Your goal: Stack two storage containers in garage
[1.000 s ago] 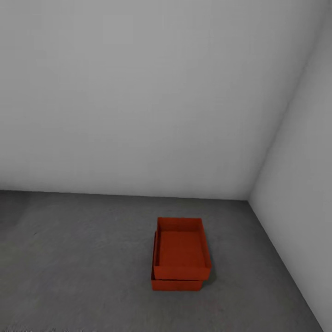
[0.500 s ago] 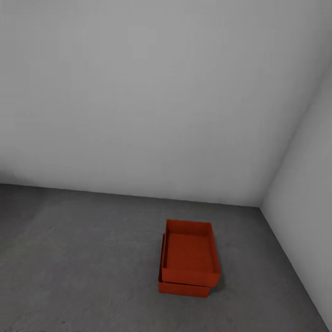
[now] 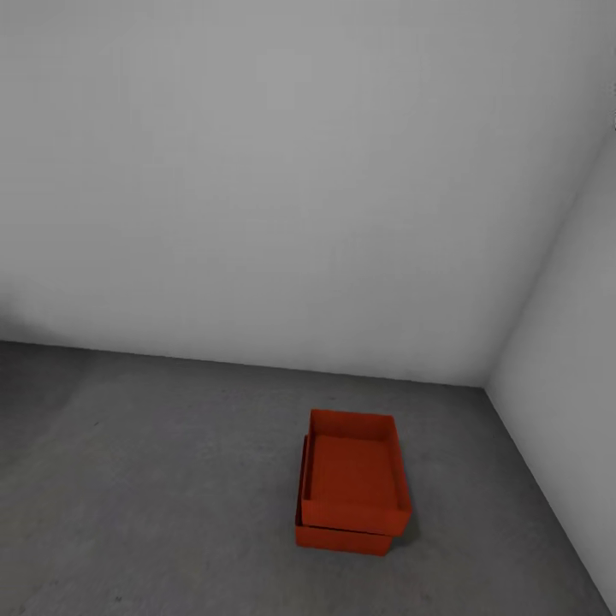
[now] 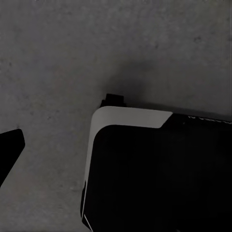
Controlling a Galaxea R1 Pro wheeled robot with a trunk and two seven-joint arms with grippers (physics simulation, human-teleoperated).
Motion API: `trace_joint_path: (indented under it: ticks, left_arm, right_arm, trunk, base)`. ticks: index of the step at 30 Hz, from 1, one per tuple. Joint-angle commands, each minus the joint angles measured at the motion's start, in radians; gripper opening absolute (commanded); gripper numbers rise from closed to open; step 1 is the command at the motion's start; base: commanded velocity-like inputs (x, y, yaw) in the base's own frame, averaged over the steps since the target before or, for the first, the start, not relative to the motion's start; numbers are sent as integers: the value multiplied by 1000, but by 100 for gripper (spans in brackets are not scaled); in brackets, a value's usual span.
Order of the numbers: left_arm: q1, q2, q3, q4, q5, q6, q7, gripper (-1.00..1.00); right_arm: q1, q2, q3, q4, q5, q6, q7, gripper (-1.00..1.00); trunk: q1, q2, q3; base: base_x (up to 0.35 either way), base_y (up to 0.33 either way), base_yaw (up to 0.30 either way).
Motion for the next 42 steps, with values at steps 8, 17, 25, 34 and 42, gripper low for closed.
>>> trace_joint_path:
  ticks: [8, 17, 25, 34, 42]
  left_arm:
    - [-1, 0, 1, 0, 8, 2, 1, 100]
    - [0, 0, 1, 0, 8, 1, 1, 100]
    - [0, 0, 1, 0, 8, 1, 1, 100]
    - [1, -2, 1, 0, 8, -57, 2, 100]
    - [13, -8, 1, 0, 7, -66, -4, 100]
  right_arm:
    - [-1, 1, 8, 2, -7, -4, -1, 100]
    - [-1, 1, 7, 3, -8, -6, -2, 100]
    - [-1, 1, 7, 2, -8, -7, -2, 100]
    - [-1, 1, 8, 2, -8, -7, -2, 100]
    - [-1, 0, 9, 2, -6, -6, -1, 100]
  trunk:
    - [0, -1, 4]
    - [0, -1, 14]
    - [0, -1, 26]
    - [0, -1, 37]
    - [0, -1, 38]
  base:
    - [0, 0, 0]
    - [0, 0, 0]
    - [0, 0, 0]
    - [0, 0, 0]
    - [0, 0, 0]
